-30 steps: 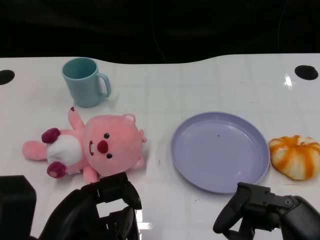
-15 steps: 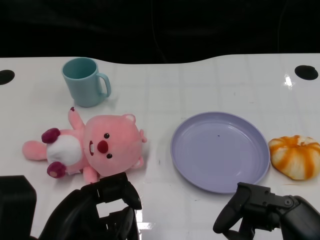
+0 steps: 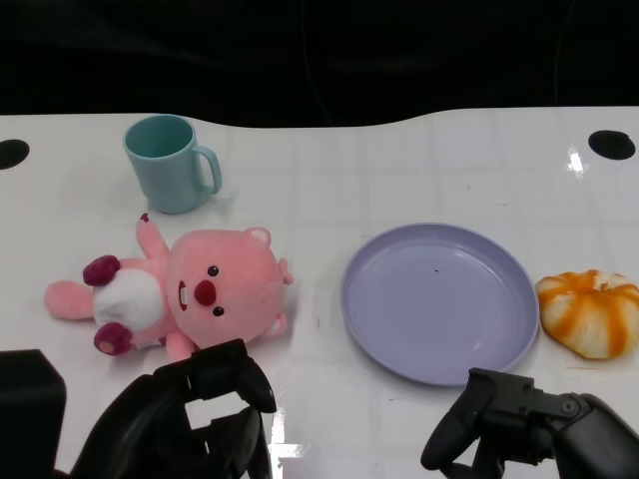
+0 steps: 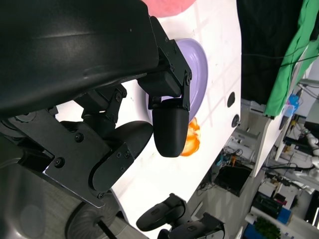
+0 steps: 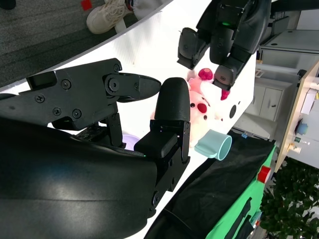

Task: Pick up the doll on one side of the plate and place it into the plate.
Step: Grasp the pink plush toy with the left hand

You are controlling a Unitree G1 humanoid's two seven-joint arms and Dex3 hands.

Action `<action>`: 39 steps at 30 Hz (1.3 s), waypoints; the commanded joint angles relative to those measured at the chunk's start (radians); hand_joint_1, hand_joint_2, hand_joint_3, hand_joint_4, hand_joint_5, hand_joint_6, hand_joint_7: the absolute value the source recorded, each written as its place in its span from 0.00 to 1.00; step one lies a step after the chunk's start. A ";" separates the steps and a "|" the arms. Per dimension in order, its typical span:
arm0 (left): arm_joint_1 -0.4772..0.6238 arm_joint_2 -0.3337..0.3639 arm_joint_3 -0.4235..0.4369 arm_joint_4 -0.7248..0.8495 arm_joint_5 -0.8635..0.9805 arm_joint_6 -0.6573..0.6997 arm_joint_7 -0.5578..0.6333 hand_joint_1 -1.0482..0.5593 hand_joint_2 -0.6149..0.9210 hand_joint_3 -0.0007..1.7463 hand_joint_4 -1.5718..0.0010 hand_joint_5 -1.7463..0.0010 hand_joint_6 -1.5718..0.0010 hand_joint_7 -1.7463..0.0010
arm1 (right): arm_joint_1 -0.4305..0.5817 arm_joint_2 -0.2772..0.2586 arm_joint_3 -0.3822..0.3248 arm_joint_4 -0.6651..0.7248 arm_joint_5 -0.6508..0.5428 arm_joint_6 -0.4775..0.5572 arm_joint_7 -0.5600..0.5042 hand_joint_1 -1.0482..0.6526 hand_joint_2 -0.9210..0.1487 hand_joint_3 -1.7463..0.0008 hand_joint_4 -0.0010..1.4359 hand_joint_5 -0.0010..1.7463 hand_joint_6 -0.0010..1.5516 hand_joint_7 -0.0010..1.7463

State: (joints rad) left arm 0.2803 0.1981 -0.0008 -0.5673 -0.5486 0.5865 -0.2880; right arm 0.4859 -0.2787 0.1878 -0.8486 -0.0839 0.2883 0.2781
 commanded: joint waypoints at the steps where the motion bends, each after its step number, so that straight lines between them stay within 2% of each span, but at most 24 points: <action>1: -0.017 0.004 0.029 0.015 -0.005 -0.035 -0.014 0.50 0.68 0.69 0.53 0.11 0.52 0.33 | -0.006 0.001 0.002 0.003 -0.001 -0.002 -0.008 0.47 0.00 0.80 0.47 0.90 0.39 0.73; 2: -0.020 0.000 0.039 0.021 -0.016 -0.044 -0.019 0.49 0.68 0.67 0.54 0.12 0.53 0.35 | -0.008 0.001 0.004 0.005 -0.003 -0.003 -0.008 0.47 0.00 0.80 0.47 0.90 0.38 0.73; 3: -0.022 -0.003 0.047 0.026 -0.024 -0.053 -0.024 0.47 0.74 0.53 0.56 0.18 0.54 0.43 | -0.009 0.000 0.006 0.006 -0.005 -0.004 -0.009 0.47 0.00 0.80 0.46 0.90 0.38 0.73; 6: -0.024 0.000 0.055 0.039 -0.013 -0.095 -0.040 0.45 0.88 0.26 0.59 0.26 0.52 0.57 | -0.012 -0.001 0.012 0.006 -0.012 -0.001 -0.011 0.47 0.00 0.81 0.46 0.90 0.38 0.73; 8: -0.029 0.011 0.059 0.041 0.004 -0.116 -0.042 0.45 0.91 0.21 0.59 0.27 0.52 0.59 | -0.014 0.004 0.016 0.007 -0.012 0.001 -0.013 0.47 0.00 0.81 0.46 0.90 0.38 0.73; 9: -0.033 0.019 0.063 0.040 0.015 -0.128 -0.042 0.39 0.95 0.14 0.62 0.34 0.54 0.68 | -0.015 0.007 0.019 0.007 -0.012 0.002 -0.014 0.47 0.00 0.81 0.46 0.90 0.38 0.73; 11: -0.036 0.026 0.066 0.041 0.027 -0.142 -0.043 0.37 0.99 0.07 0.64 0.38 0.54 0.75 | -0.016 0.010 0.022 0.008 -0.011 0.003 -0.016 0.47 0.00 0.81 0.46 0.90 0.38 0.73; 13: -0.044 0.050 0.065 0.046 0.079 -0.192 -0.051 0.36 1.00 0.05 0.64 0.39 0.54 0.77 | -0.020 0.009 0.027 0.005 -0.017 0.009 -0.018 0.47 0.00 0.81 0.46 0.90 0.38 0.73; 15: -0.057 0.081 0.066 0.055 0.155 -0.267 -0.066 0.31 1.00 0.04 0.77 0.48 0.63 0.84 | -0.026 0.010 0.035 0.001 -0.023 0.019 -0.019 0.47 0.00 0.81 0.46 0.90 0.38 0.73; 18: -0.074 0.101 0.067 0.073 0.223 -0.329 -0.066 0.28 1.00 0.04 0.84 0.56 0.68 0.91 | -0.032 0.013 0.042 0.003 -0.025 0.020 -0.024 0.47 0.00 0.81 0.46 0.90 0.38 0.73; 26: -0.139 0.201 0.052 0.096 0.432 -0.387 -0.055 0.24 1.00 0.04 0.98 0.64 0.76 0.98 | -0.027 0.013 0.038 0.003 -0.020 0.015 -0.026 0.47 0.00 0.81 0.47 0.90 0.39 0.73; 30: -0.177 0.240 0.042 0.115 0.526 -0.415 -0.056 0.26 1.00 0.04 1.00 0.67 0.78 0.99 | -0.022 0.010 0.033 0.000 -0.020 0.015 -0.025 0.47 0.00 0.81 0.47 0.90 0.39 0.73; 39: -0.296 0.316 -0.013 0.230 0.820 -0.505 -0.023 0.27 0.99 0.01 0.98 0.64 0.78 1.00 | -0.022 0.007 0.030 -0.005 -0.019 0.025 -0.021 0.47 0.00 0.81 0.47 0.90 0.39 0.73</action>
State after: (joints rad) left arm 0.0127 0.4798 -0.0086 -0.3595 0.2295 0.0967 -0.3251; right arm 0.4612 -0.2666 0.2297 -0.8437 -0.1079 0.3049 0.2597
